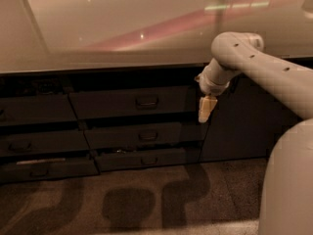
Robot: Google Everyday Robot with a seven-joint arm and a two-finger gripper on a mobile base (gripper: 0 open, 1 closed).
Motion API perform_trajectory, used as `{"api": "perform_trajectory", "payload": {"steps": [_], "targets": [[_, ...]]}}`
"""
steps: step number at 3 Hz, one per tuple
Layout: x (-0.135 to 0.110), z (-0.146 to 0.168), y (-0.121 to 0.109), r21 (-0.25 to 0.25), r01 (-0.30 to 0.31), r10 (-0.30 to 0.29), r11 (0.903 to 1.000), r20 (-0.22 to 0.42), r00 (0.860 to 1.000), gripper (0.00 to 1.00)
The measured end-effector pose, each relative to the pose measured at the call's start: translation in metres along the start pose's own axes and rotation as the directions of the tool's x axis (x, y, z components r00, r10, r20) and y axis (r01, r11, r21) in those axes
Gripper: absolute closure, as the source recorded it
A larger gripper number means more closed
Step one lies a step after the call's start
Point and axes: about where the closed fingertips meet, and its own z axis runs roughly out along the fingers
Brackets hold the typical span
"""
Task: Open top drawer
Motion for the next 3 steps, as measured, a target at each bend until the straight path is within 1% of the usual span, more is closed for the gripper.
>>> {"api": "perform_trajectory", "payload": {"steps": [2,3], "targets": [[-0.032,0.020,0.002,-0.029,0.071,-0.073,0.9971,-0.068,0.995,0.00],[-0.023,0.034,0.011,-0.080,0.068,-0.068,0.9945,0.001,0.998,0.00]]}}
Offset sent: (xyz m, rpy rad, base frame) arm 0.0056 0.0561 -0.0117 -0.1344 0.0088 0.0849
